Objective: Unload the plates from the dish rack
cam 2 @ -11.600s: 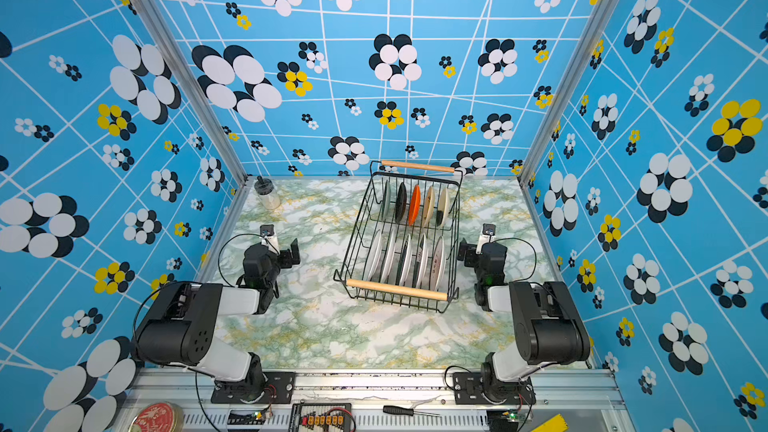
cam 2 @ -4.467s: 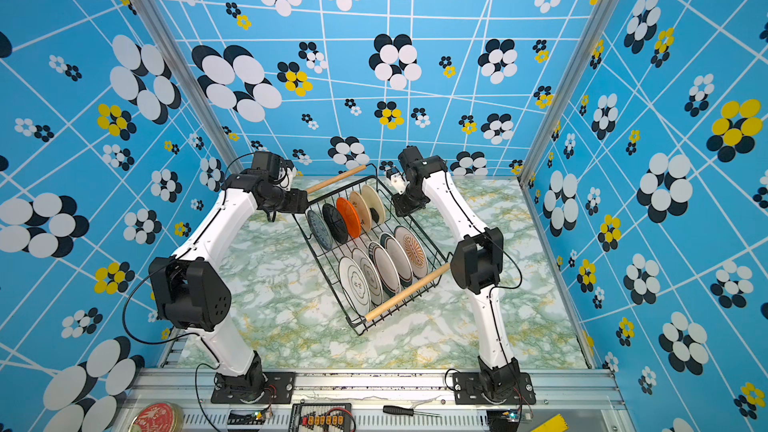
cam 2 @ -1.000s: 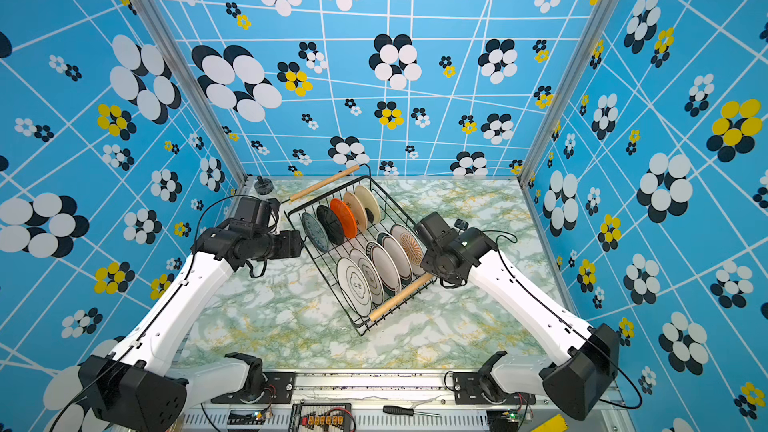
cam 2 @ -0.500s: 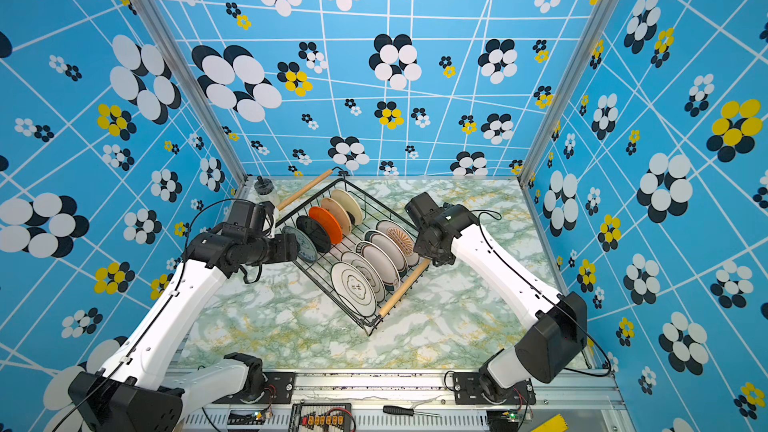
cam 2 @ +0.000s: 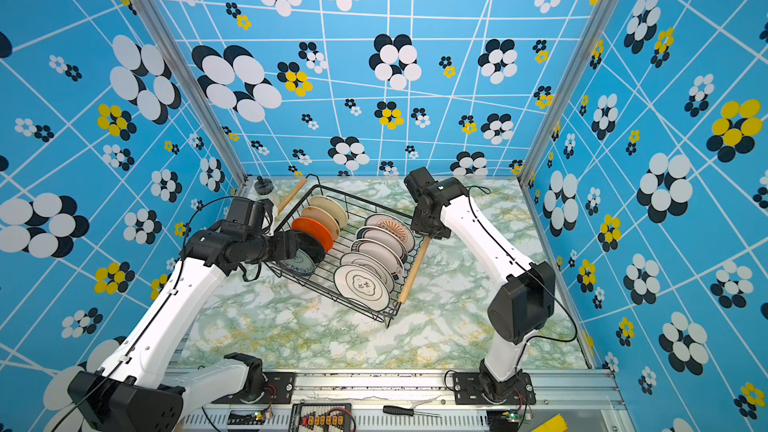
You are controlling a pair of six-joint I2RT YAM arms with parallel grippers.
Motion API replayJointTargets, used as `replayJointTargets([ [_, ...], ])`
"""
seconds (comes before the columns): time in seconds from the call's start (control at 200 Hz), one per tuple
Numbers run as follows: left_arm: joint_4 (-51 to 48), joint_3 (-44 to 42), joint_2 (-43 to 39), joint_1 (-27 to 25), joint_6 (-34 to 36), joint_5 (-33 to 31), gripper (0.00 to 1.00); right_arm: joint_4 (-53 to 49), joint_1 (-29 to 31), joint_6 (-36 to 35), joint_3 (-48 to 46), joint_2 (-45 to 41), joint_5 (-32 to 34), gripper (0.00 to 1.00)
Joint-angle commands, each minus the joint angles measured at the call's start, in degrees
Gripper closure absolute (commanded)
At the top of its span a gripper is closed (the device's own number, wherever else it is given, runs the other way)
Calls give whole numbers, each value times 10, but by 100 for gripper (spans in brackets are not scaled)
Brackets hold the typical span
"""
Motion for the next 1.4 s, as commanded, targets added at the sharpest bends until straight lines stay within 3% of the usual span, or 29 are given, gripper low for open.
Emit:
replayJointTargets([
  [0.0,-11,17,19,0,3,-10,21,0,1,-44,57,28,-15,80],
  [0.73,11,149,187,92,48,11,22,-44,-41,-74,358,240,-32,88],
  [1.025,20,164,185,89,59,24,23,-86,-48,-122,524,341,-78,89],
  [1.394,-18,175,171,69,88,14,23,-57,-39,-182,525,353,-132,90],
])
